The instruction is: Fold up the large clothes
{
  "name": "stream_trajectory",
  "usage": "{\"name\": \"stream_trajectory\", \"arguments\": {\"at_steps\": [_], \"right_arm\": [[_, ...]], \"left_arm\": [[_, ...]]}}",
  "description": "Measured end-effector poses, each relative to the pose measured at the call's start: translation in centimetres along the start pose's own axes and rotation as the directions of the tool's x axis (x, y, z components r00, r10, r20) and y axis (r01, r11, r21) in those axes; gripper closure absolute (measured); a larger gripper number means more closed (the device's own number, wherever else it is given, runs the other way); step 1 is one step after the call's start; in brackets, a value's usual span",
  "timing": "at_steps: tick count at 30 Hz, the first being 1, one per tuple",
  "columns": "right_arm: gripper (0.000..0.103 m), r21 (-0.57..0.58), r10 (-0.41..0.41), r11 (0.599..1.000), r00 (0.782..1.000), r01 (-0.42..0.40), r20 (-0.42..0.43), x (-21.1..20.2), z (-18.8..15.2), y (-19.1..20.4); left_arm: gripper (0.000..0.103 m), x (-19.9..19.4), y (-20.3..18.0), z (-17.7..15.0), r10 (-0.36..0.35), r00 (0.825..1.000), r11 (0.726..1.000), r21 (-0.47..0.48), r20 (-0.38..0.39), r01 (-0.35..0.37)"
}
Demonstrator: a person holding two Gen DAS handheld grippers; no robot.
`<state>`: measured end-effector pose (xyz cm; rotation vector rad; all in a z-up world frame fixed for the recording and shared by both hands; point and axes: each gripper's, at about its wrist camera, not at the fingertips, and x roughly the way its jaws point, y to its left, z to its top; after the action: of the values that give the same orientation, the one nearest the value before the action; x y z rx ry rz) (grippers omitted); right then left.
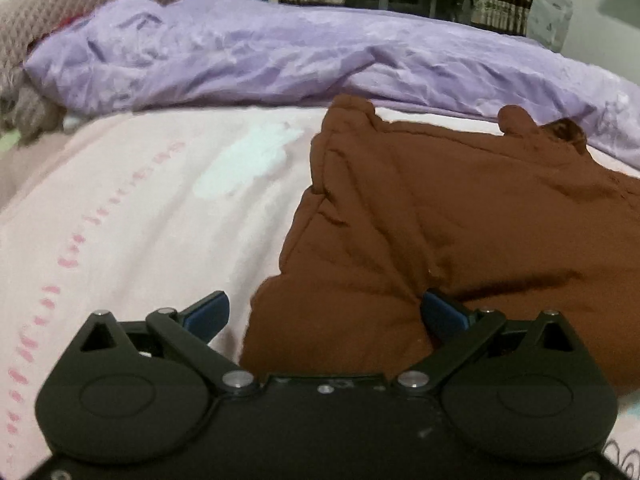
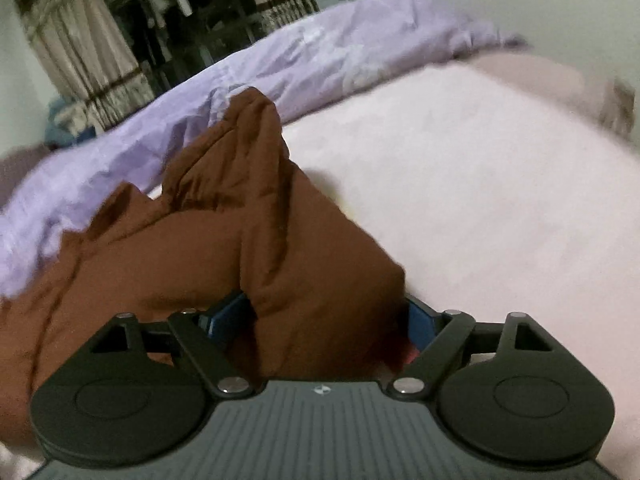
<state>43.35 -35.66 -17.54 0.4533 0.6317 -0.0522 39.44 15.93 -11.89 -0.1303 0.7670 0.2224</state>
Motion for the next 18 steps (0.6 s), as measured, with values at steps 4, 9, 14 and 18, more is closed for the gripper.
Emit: {"name": "stream_trajectory", "arguments": {"at_steps": [4,9,14,18], "right_arm": [[0.066,-0.030,0.038,0.999,0.999,-0.039,-0.031,0.2,0.6,1.6],[0.079,-0.137,0.013,0.991,0.999,-0.007,0.043,-4.0,1.5,4.4],[0.080,-0.041,0.235,0.972,0.962,-0.232,0.137,-12.6,3.3,2.2],[0.080,-0.057,0.277,0.961,0.953,-0.272,0.122,-17.9,2.1,0.5]], "left_arm": [[0.049,0.7,2.3,0.0,-0.169,0.986,0.971,-0.173,0.008,0.167],[0.087,-3.1,0.6,0.7,-0.079,0.993,0.994,-0.074,0.083,0.085],[0.089,-12.3,2.5,2.5,-0.138,0.970,0.986,-0.070,0.199,0.154],[0.088,-19.0,4.9,0.5,-0.117,0.971,0.988,-0.074,0.207,0.135]]}}
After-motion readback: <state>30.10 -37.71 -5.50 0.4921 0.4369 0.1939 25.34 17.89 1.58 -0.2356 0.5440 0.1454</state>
